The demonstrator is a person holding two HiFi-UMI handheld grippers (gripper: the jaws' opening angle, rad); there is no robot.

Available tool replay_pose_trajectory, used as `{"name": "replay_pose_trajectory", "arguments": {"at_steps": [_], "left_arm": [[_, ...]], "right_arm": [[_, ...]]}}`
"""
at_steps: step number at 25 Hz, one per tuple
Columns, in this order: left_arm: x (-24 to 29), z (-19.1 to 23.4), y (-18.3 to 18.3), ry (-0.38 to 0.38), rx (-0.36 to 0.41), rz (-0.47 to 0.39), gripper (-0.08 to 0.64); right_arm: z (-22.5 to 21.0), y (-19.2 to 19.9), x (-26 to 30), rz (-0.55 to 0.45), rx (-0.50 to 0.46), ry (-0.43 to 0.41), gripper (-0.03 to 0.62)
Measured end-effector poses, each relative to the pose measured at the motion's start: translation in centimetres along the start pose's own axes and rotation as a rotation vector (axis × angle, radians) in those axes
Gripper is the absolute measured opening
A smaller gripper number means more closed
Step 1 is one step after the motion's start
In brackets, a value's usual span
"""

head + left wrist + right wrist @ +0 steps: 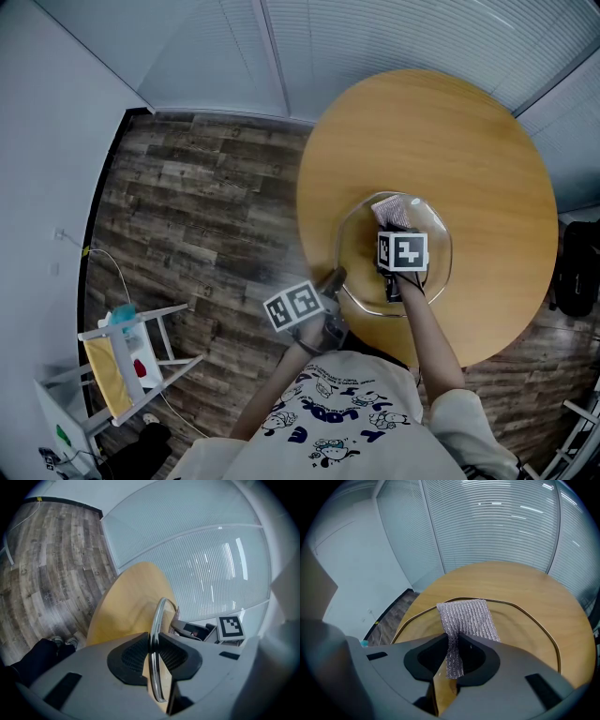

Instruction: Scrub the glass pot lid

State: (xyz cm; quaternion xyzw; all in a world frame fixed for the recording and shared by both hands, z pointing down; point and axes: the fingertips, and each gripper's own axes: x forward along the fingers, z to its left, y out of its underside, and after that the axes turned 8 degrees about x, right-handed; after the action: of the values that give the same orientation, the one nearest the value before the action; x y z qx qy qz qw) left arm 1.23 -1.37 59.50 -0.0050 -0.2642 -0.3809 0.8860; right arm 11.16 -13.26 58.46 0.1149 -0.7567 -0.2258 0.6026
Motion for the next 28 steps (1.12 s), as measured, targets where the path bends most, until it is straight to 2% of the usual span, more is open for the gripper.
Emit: {"name": "replay_pose_trajectory", "arguments": {"at_steps": [6,28], "left_arm": [[-0.1,-0.1,0.0,0.005,0.004,0.001,0.071],[0.0,-0.1,0.1,0.013,-0.016,-0.001,0.072]], "right_arm": [[-1.0,0.0,-0.3,-0.003,0.036,0.019,0.075],[-4.3,0.4,-1.3,-0.010,0.071,0.090,0.075]]}}
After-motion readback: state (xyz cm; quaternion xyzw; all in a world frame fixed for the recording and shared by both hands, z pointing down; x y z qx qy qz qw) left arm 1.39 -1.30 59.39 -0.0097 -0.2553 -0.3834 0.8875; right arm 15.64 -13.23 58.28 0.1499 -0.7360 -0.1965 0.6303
